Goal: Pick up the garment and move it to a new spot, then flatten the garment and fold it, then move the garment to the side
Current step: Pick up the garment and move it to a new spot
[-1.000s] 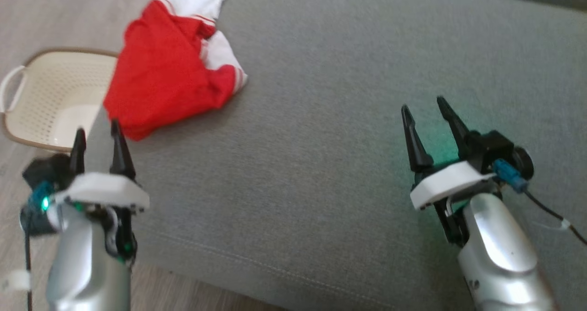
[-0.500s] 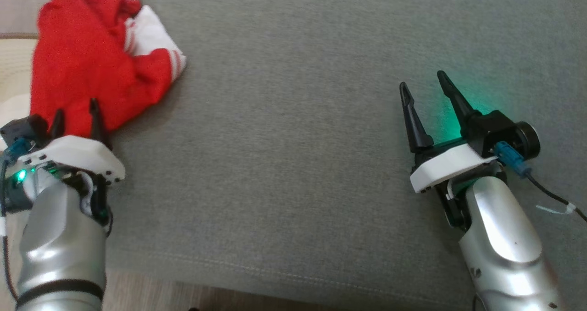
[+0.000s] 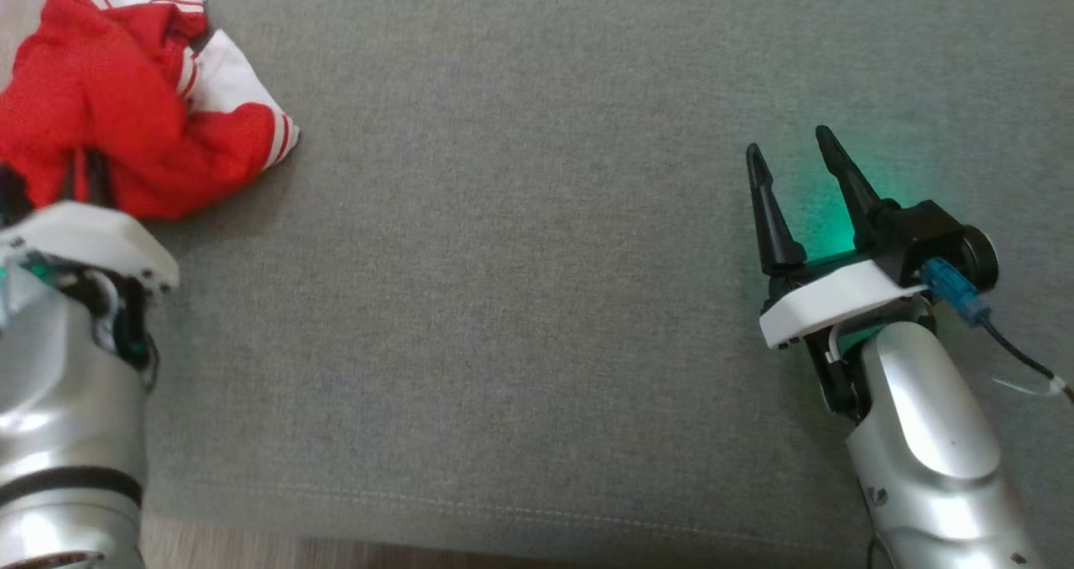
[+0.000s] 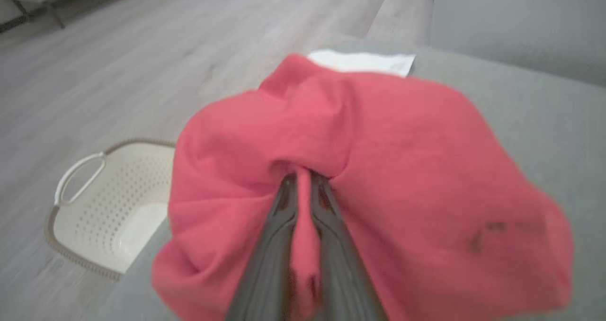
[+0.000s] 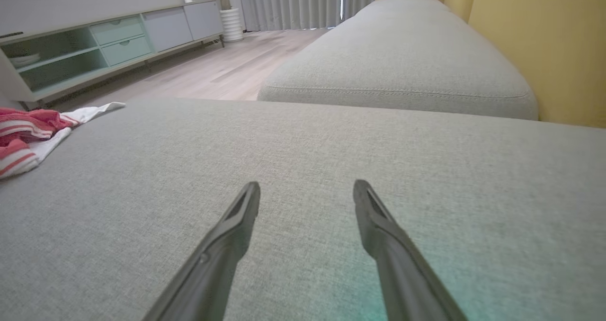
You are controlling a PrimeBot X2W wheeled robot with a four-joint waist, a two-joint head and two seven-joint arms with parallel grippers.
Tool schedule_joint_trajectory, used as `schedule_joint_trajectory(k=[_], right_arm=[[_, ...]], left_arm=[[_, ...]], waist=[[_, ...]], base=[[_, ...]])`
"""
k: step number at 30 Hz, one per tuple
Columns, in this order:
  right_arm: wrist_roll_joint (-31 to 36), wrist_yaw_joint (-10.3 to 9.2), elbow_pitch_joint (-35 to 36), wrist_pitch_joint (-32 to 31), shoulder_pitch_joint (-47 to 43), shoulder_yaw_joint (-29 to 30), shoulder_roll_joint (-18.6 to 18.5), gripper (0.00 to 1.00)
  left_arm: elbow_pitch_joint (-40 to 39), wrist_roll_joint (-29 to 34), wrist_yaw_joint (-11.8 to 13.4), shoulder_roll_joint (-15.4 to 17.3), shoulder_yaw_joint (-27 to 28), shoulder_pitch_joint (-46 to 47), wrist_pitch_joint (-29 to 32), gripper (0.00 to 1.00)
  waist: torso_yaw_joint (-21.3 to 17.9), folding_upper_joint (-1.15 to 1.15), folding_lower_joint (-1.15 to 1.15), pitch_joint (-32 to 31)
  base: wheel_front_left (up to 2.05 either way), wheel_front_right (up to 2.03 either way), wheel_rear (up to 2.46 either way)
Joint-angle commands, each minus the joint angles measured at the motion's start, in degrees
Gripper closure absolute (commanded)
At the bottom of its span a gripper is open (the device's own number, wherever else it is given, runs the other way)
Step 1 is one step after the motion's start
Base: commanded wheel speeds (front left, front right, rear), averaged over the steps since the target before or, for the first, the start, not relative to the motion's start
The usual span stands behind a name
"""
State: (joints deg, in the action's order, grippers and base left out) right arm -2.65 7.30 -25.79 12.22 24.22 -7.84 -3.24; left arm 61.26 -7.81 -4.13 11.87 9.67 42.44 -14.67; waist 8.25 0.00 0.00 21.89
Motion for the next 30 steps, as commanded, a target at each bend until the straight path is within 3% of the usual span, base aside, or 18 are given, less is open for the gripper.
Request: schedule_joint_trajectory(k=[1,9,18,24,30], right_arm=[[-0.83,0.19,1.04,1.09,0.80,-1.05,0.36,0.00],[-3.73,0.19,-1.10,2.27,0.43,-1.68,0.36,0.00],[-6.68,0.19,-1.68,2.74,0.14,-2.61,0.36,0.00],[-7.92,0.19,0.07,2.76,-0.43,-2.72,0.36,0.00],[-8.92,0.19,1.07,2.77,-1.11,-2.89,0.36,0.00]], left_arm=[[-4.09,0.34,-0.62,3.82,0.63,2.19,-0.31,1.00],[-13.28,1.73,-1.85,2.37,-2.28,3.38,-0.32,1.00],[-22.22,1.69,-3.05,-3.97,-9.16,2.71,-0.32,1.00],[-25.26,0.00,-3.31,-7.77,-17.05,2.03,-0.32,1.00],[-28.15,-5.32,-3.34,-8.93,-29.09,0.49,-0.32,1.00]], waist=[[-0.77,0.00,0.00,-1.39],[-4.05,0.00,0.00,-4.54],[-11.49,0.00,0.00,-6.57],[-17.04,0.00,0.00,-6.53],[-21.66,0.00,0.00,-6.18]], base=[[0.00,0.00,0.00],[0.00,0.00,0.00],[0.00,0.00,0.00],[0.00,0.00,0.00],[0.00,0.00,0.00]])
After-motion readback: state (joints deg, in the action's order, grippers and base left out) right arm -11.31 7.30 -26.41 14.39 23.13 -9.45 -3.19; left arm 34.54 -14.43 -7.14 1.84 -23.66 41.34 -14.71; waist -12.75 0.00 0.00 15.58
